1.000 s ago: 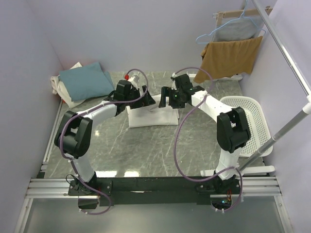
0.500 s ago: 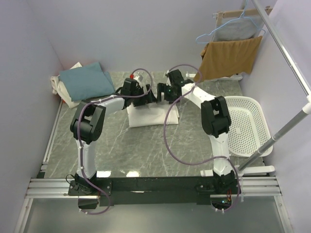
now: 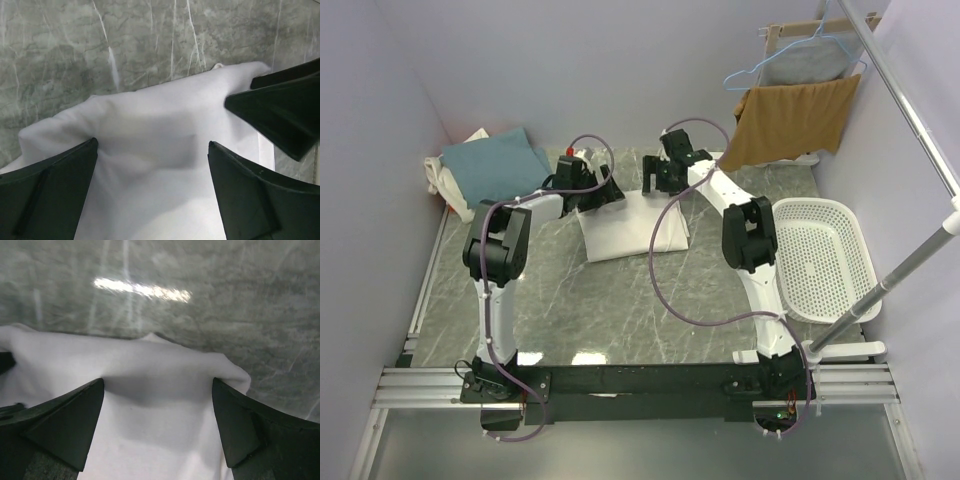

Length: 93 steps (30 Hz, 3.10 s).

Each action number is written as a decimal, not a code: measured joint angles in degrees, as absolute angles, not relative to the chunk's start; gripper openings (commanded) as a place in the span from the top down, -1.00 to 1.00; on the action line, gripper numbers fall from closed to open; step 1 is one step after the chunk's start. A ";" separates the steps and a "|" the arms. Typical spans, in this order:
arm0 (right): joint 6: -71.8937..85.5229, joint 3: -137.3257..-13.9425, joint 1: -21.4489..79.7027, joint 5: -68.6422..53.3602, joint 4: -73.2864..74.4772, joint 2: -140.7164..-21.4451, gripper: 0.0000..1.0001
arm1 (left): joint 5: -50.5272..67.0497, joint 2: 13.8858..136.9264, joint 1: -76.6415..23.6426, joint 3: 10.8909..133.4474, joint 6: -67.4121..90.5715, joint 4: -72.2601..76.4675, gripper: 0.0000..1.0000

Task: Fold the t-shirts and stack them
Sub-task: Fold the long partially folded tshirt into a neat square, then put the neatly folded tshirt into the corner of the board with the left arm

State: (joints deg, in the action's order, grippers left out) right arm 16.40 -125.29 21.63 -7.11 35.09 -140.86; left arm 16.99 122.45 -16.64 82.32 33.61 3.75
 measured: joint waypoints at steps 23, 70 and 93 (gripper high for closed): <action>18.57 -101.19 15.59 -3.79 29.98 -126.98 -0.98 | 1.54 107.63 -15.38 67.48 32.69 4.82 -0.99; 16.95 -80.75 21.04 -15.79 21.10 -115.63 -0.99 | 18.70 120.97 -8.14 106.26 29.30 -11.73 0.99; 17.41 -78.72 22.74 -15.46 19.07 -114.91 -0.99 | 5.26 129.08 18.41 116.51 22.26 -24.51 -0.99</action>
